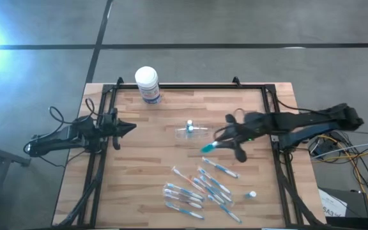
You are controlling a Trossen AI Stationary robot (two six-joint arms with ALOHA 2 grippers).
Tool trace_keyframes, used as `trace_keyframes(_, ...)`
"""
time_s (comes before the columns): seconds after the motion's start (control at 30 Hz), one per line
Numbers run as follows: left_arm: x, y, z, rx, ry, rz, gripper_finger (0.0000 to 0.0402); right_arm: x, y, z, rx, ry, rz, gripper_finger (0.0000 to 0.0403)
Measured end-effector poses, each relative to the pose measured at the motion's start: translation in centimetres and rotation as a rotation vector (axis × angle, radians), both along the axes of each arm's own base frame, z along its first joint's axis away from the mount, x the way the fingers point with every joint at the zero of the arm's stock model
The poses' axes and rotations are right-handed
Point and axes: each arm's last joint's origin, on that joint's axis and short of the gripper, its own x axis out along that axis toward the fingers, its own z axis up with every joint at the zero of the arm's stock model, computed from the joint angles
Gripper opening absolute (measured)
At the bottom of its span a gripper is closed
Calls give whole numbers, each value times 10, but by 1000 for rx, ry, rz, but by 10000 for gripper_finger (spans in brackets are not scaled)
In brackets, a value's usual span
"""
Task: Pick & Place toothbrushing station
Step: Put the blue mouthwash in the transparent organizer
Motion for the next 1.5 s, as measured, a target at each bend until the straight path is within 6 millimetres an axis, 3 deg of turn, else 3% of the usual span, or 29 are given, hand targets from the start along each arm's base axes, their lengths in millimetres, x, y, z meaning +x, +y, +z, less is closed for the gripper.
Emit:
trace_keyframes(0.23,0,0,0,-4,-4,3,14,-40,-4,-27,46,-134,-49,86)
trace_keyframes(0.67,0,0,0,-6,-4,14,12,-81,-13,-62,24,-322,-136,86)
trace_keyframes(1.17,0,0,-2,-33,3,19,13,-97,-16,-92,46,-354,-186,86)
trace_keyframes(1.5,0,0,-2,-33,3,19,14,-97,-16,-93,80,-349,-197,86)
